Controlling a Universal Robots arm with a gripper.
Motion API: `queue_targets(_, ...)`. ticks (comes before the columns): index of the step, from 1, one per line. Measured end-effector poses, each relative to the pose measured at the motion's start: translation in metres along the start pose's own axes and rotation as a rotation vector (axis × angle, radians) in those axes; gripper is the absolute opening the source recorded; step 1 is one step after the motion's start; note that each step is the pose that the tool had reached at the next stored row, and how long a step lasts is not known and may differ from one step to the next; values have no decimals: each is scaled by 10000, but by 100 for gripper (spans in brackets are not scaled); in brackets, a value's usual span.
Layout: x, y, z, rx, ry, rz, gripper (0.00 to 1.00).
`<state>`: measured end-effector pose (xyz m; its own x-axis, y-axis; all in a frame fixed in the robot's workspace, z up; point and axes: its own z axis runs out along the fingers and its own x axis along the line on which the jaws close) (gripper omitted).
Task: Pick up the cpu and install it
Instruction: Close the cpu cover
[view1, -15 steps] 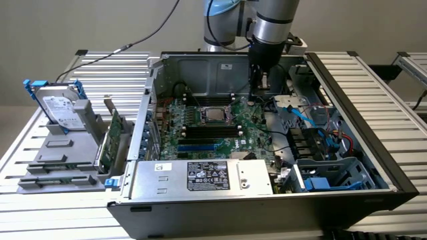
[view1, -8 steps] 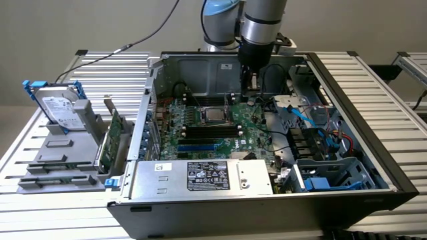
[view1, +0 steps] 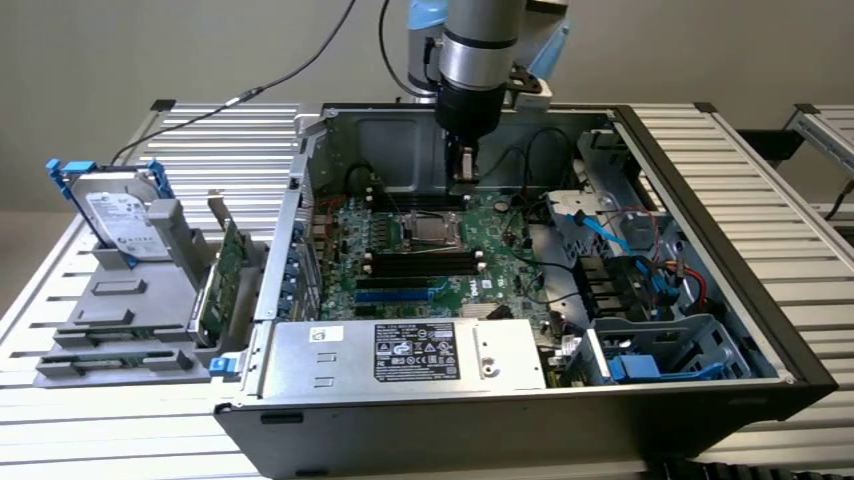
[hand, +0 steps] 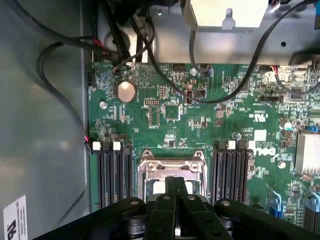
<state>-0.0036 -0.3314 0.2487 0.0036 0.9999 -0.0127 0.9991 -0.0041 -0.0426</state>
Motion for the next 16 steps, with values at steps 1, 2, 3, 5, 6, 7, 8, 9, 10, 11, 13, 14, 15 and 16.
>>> queue_targets(1, 0, -34, 6, 11, 3, 0, 11)
queue_targets(2, 0, -58, 12, 25, 4, 0, 11)
queue_targets(3, -1, -81, 19, 48, 1, -1, 11)
queue_targets(5, -4, -133, 38, 73, 1, -1, 11)
queue_targets(6, -6, -159, 49, 83, 2, -1, 11)
queue_targets(7, -8, -184, 60, 91, 1, -1, 11)
queue_targets(8, -10, -210, 72, 101, 2, -2, 11)
queue_targets(9, -11, -230, 84, 118, 2, -2, 11)
queue_targets(10, -12, -250, 95, 136, 1, -1, 11)
queue_targets(11, -13, -269, 106, 154, 0, -2, 11)
queue_targets(13, -14, -302, 127, 199, 0, -3, 11)
queue_targets(14, -15, -318, 138, 223, 1, -4, 11)
queue_targets(15, -15, -332, 148, 247, 2, -4, 11)
queue_targets(16, -15, -346, 158, 272, 1, -4, 11)
